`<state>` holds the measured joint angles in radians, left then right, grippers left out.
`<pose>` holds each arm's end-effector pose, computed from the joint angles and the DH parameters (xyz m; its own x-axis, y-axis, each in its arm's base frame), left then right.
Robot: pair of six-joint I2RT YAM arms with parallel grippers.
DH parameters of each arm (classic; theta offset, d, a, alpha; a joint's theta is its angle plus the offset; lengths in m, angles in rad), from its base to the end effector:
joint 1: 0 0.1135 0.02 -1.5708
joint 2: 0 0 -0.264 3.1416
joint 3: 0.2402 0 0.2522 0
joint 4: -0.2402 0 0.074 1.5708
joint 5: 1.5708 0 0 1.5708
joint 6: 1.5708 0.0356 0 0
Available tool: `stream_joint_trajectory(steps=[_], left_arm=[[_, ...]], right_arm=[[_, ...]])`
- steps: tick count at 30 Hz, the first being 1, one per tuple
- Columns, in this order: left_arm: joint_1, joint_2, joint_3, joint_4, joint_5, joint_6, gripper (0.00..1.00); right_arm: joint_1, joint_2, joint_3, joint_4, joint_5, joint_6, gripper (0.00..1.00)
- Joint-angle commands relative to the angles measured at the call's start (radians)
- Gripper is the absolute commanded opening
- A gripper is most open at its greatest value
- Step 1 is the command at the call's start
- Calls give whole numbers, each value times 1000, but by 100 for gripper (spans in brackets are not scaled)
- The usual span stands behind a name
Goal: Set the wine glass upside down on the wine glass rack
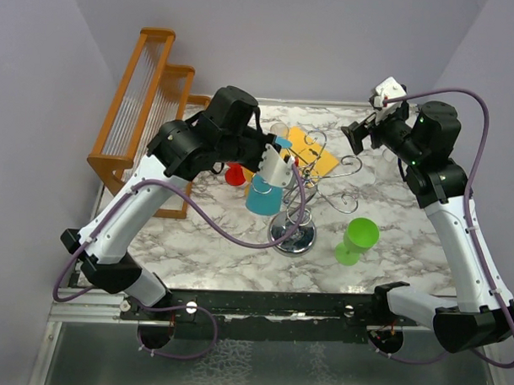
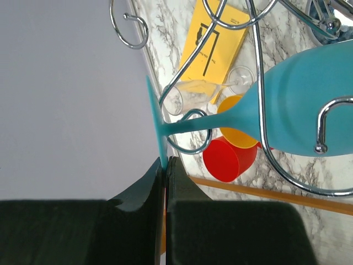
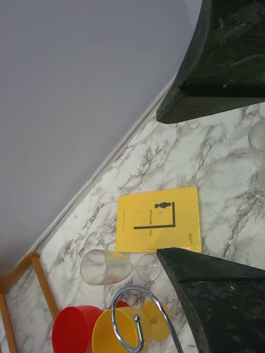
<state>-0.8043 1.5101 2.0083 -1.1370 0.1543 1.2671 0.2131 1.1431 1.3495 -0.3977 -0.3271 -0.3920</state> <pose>0.1890 -0.2042 0.4817 0.6372 0.6976 -0.3275 0.6331 -0.2315 0.7387 0.2358 0.0627 0.4422 0.0226 -0.3653 -0.9306 -0.5410 0.7783 -0.3186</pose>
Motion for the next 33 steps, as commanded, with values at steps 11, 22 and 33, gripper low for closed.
stream_joint_trajectory(steps=[11,22,33], left_arm=[[-37,17,-74,200,-110,-30,0],[-51,7,-133,244,-247,-20,0],[-55,-16,-131,178,-326,-1,0]], right_arm=[[-3,-8,-9,8,10,-16,94],[-3,-6,-15,8,8,-19,94],[-3,-3,-17,7,10,-20,94]])
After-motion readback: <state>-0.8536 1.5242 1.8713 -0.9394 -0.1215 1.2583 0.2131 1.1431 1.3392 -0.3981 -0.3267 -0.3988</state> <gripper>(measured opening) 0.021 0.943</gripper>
